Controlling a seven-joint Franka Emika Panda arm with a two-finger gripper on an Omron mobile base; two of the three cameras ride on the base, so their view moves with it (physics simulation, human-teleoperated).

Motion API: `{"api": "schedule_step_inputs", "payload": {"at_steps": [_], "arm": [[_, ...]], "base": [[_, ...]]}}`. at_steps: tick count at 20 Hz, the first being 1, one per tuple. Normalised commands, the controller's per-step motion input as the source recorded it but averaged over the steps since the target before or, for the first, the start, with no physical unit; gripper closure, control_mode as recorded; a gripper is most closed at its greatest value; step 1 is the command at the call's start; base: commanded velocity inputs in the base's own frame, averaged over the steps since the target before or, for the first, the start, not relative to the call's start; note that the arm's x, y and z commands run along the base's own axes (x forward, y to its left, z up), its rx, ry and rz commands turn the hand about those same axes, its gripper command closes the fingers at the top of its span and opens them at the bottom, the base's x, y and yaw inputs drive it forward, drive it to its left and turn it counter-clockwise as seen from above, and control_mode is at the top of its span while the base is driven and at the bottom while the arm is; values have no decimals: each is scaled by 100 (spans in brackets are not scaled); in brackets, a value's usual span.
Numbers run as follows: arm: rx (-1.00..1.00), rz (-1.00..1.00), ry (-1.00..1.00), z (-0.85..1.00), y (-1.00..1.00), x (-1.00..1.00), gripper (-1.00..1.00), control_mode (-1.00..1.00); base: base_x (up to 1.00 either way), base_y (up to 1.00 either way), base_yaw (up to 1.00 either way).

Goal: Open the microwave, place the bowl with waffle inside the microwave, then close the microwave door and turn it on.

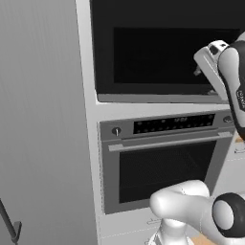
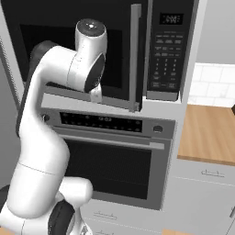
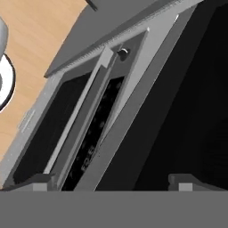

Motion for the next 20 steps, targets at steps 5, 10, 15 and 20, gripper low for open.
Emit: {"api": "schedule_step_inputs", "payload": {"at_steps": [5, 10, 15, 20], "arm": [[8, 19, 4, -28, -16, 100, -100, -100], [3, 8, 0, -13, 0, 100, -100, -100], [-1, -1, -16, -21, 0, 57, -100, -100], [-8, -2, -39, -68, -1, -43, -100, -100]], "base": [[0, 0, 0], [0, 0, 0], [0, 0, 0], [0, 0, 0]]}}
